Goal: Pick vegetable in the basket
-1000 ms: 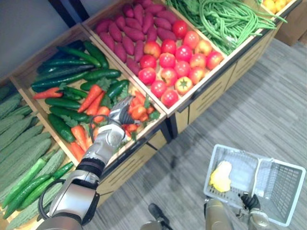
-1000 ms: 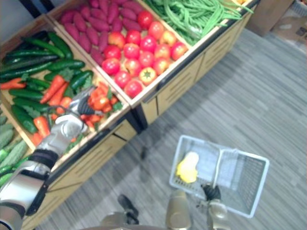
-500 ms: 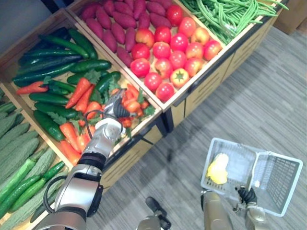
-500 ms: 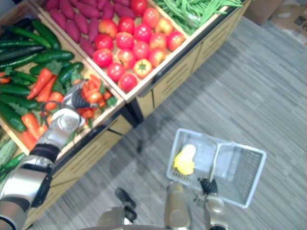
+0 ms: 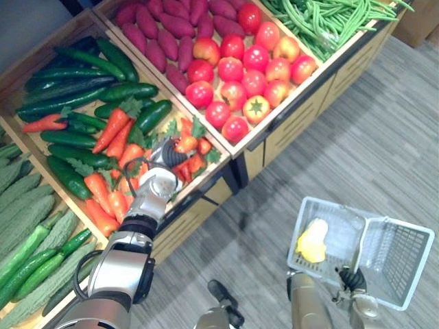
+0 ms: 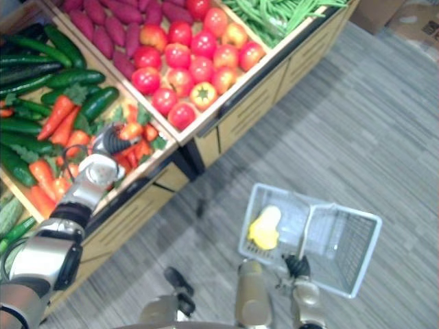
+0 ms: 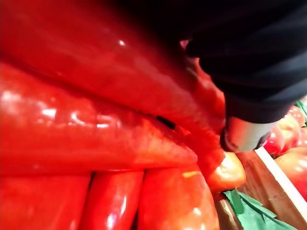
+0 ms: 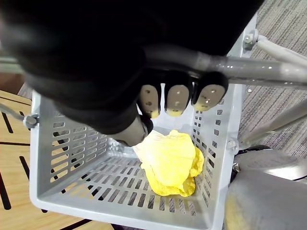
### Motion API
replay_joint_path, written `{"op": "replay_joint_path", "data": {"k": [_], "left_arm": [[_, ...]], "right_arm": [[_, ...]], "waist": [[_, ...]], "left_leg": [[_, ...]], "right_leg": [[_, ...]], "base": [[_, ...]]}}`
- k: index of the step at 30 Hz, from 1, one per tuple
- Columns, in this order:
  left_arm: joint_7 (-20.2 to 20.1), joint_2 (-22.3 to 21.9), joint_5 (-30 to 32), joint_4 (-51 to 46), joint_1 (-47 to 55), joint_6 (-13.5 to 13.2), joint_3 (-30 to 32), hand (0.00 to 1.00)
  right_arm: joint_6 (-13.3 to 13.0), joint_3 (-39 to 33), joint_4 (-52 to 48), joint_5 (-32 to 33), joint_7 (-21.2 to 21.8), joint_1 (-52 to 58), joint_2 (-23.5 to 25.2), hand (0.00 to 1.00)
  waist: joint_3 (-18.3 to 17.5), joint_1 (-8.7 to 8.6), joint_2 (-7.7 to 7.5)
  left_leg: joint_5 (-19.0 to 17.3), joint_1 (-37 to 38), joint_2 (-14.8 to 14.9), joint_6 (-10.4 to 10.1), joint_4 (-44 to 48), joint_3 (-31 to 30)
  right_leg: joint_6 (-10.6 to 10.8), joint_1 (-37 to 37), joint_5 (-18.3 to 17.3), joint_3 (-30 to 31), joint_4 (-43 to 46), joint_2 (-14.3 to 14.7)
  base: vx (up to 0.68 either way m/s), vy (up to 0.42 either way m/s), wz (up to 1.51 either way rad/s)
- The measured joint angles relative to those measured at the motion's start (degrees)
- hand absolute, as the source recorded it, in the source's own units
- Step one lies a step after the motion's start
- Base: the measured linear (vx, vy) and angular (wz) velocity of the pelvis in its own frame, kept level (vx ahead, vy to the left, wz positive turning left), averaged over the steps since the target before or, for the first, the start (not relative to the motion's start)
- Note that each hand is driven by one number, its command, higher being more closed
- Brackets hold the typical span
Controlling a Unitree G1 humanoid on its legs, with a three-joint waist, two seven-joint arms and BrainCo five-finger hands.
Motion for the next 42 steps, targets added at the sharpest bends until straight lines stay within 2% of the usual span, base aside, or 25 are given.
{"op": "replay_joint_path", "data": {"k": [7,10,14,21,25,27,29,30,33,35,37,38,40,42], "left_arm": [[-0.17,-0.06,0.11,-0.01,0.04,0.71,-1.27,1.0],[-0.18,-0.01,0.55,-0.18,0.05,0.75,-2.12,1.0],[-0.19,0.57,1.73,-3.44,0.04,0.68,-4.75,1.0],[-0.19,7.39,3.32,-11.49,0.13,0.25,-8.54,1.0],[-0.3,10.31,5.06,-17.24,1.65,-1.22,-11.32,1.0],[-0.67,12.67,5.13,-22.41,3.48,-2.53,-14.37,1.0],[-1.28,14.29,5.07,-25.86,5.05,-3.94,-16.08,1.0],[-1.7,15.49,4.87,-29.03,6.43,-5.65,-17.4,1.0],[-3.28,16.14,3.12,-33.4,8.25,-8.47,-19.55,1.0],[-4.88,16.74,2.12,-37.13,10.09,-10.45,-22.46,1.0],[-6.23,16.85,1.37,-39.16,10.35,-11.08,-25.64,1.0],[-7.43,16.89,-0.12,-40.75,10.65,-11.87,-27.62,1.0],[-8.2,16.96,-0.19,-43.11,11.22,-12.83,-29.93,1.0],[-9.3,16.97,-0.21,-44.53,11.26,-13.65,-32.41,1.0]], "right_arm": [[-0.08,1.47,-1.2,-0.05,-0.02,0.76,-0.18,1.0],[0.19,1.38,-0.97,-0.08,-0.13,0.95,-0.18,1.0],[0.66,-0.4,-0.74,-0.18,-0.86,1.85,-0.14,1.0],[2.03,-5.96,1.86,-2.53,-0.97,1.82,-0.57,1.0],[3.33,-8.85,3.63,-4.68,-0.96,1.99,-1.45,1.0],[4.84,-9.87,3.63,-6.39,-0.85,2.1,-3.22,1.0],[5.15,-9.94,3.64,-8.04,-0.78,2.16,-5.63,1.0],[5.16,-9.69,3.48,-10.21,-0.65,2.16,-8.95,1.0],[5.07,-7.24,1.77,-14.83,1.19,2.42,-16.5,1.0],[4.32,-5.38,-0.42,-18.56,1.83,2.02,-22.46,1.0],[4.17,-4.05,-3.1,-19.89,2.47,1.54,-25.25,1.0],[3.81,-2.77,-4.95,-20.43,3.21,1.53,-26.3,1.0],[3.31,-0.19,-8.52,-20.6,4.03,1.97,-26.78,1.0],[2.45,2.46,-11.42,-21.54,4.75,2.23,-27.01,1.0]], "waist": [[-0.01,0.03,0.01],[-0.02,-0.04,0.04],[-0.14,-0.14,0.21],[-0.58,-0.03,0.37],[-3.62,0.12,0.28],[-4.89,0.36,0.17],[-6.02,0.53,0.15],[-6.7,0.58,0.08],[-7.05,0.48,0.0],[-7.87,0.44,-0.56],[-8.2,0.85,-1.06],[-8.93,1.22,-1.94],[-10.11,1.18,-3.09],[-11.02,1.21,-3.52]], "left_leg": [[-0.01,0.55,0.19,0.0,0.01,0.05],[-0.01,1.82,0.26,0.0,0.01,-0.1],[-0.05,3.44,0.01,0.06,0.12,-2.88],[-0.23,5.96,0.2,0.24,3.29,-6.59],[-0.23,6.54,-0.5,0.25,2.79,-7.83],[-0.29,6.99,-0.86,0.35,2.47,-8.0],[-0.29,7.1,-1.08,0.35,2.03,-7.95],[-0.28,7.54,-1.38,0.36,1.33,-7.84],[-0.29,9.07,-1.88,0.35,0.05,-7.62],[-0.29,9.17,-2.1,0.36,0.04,-6.43],[-0.29,9.63,-2.33,0.35,0.04,-4.44],[-0.3,10.08,-2.63,0.34,0.03,-2.66],[-0.43,10.62,-2.74,0.16,-0.01,-0.63],[-1.19,11.37,-2.38,-0.18,-0.33,1.93]], "right_leg": [[-0.01,0.27,0.0,-0.45,1.12,0.06],[-0.65,1.48,-0.41,-1.13,1.91,-0.03],[-0.79,4.44,-2.13,-3.26,3.24,-0.84],[-0.93,10.44,-2.48,-5.85,3.45,-1.88],[-0.93,12.21,-2.45,-5.93,2.01,-2.48],[-0.92,13.09,-2.41,-5.83,1.24,-2.67],[-0.52,13.1,-2.15,-5.56,0.77,-2.68],[-0.24,13.26,-1.96,-5.24,0.44,-2.71],[0.79,14.31,-1.27,-4.66,-0.34,-2.73],[1.23,13.75,0.44,-2.61,-1.37,-2.48],[1.58,13.68,1.81,-1.19,-2.89,-2.33],[2.07,13.46,2.22,0.52,-4.0,-2.31],[2.15,13.37,2.29,2.01,-5.47,-2.15],[2.18,13.34,2.3,3.81,-6.64,-1.55]], "base": [[0.03,-0.013,0.03],[0.03,-0.014,0.09],[0.03,-0.012,0.34],[0.05,0.0,0.25],[0.04,0.031,0.1],[0.01,0.028,0.04],[0.01,0.008,-0.03],[0.0,0.018,-0.08],[-0.02,0.019,-0.09],[-0.05,0.022,-0.28],[-0.08,0.015,-0.51],[-0.09,-0.002,-0.6],[-0.1,-0.048,-0.62],[-0.13,-0.071,-0.63]]}}
